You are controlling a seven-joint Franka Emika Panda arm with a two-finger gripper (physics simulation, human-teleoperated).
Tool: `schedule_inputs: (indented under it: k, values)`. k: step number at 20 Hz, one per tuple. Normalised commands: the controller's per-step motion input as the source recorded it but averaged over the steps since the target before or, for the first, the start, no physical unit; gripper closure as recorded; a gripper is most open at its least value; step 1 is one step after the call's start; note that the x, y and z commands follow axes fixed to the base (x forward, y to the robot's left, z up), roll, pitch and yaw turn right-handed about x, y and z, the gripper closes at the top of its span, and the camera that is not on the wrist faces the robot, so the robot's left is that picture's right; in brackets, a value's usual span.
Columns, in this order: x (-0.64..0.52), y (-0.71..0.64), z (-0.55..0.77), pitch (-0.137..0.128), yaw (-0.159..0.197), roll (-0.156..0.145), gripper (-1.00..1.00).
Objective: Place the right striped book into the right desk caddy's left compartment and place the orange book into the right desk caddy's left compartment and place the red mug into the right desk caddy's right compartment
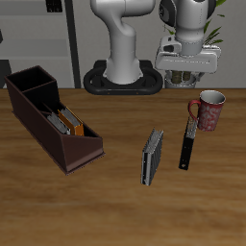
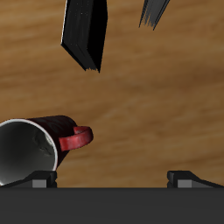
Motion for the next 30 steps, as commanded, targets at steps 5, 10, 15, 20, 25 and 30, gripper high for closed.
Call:
schedule_inputs:
  k: [5, 10, 15, 20, 25, 30]
  values:
    - [-0.18, 0.31, -0.02, -0.006, -0.026, 0.057, -1.0]
    - [0.02, 0.12, 0.03, -0.02, -0.074, -0.016, -1.0]
    - [-0.01, 0.11, -0.12, 0.081, -0.103, 0.015, -1.0]
    - [-0.18, 0.29, -0.12, -0.032, -0.028, -0.007, -1.0]
    - [-0.02, 0.24, -0.12, 0.008, -0.03, -0.002, -1.0]
    - [0.11, 0.06, -0.04, -0.024, -0.03, -0.01, -1.0]
